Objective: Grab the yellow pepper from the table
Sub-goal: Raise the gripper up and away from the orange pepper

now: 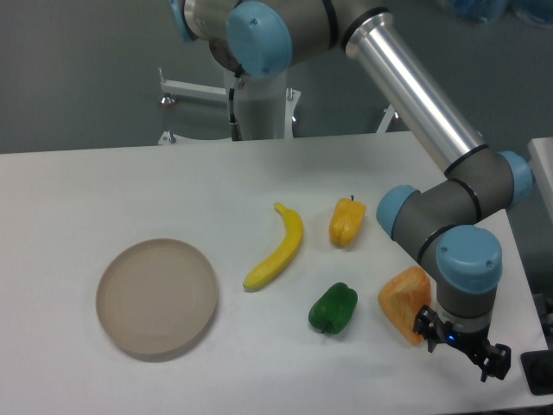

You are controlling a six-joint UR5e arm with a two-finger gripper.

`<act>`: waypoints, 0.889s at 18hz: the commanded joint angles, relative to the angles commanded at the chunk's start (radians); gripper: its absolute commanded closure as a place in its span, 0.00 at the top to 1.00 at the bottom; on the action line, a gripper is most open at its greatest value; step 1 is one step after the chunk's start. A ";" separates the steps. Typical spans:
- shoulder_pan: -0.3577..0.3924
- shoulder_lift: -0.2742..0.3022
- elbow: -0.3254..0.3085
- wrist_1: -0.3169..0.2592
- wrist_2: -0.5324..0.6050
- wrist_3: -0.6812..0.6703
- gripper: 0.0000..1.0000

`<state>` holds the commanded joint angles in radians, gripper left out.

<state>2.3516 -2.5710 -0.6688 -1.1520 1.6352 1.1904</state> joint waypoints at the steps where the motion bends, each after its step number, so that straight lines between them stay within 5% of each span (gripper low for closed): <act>1: -0.002 0.003 -0.006 0.002 0.000 -0.002 1.00; 8: -0.024 0.034 -0.029 -0.009 0.000 -0.006 1.00; 12: -0.022 0.165 -0.177 -0.026 -0.008 -0.014 1.00; 16: 0.021 0.308 -0.313 -0.127 -0.008 0.000 1.00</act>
<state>2.3730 -2.2629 -0.9815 -1.2790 1.6276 1.1903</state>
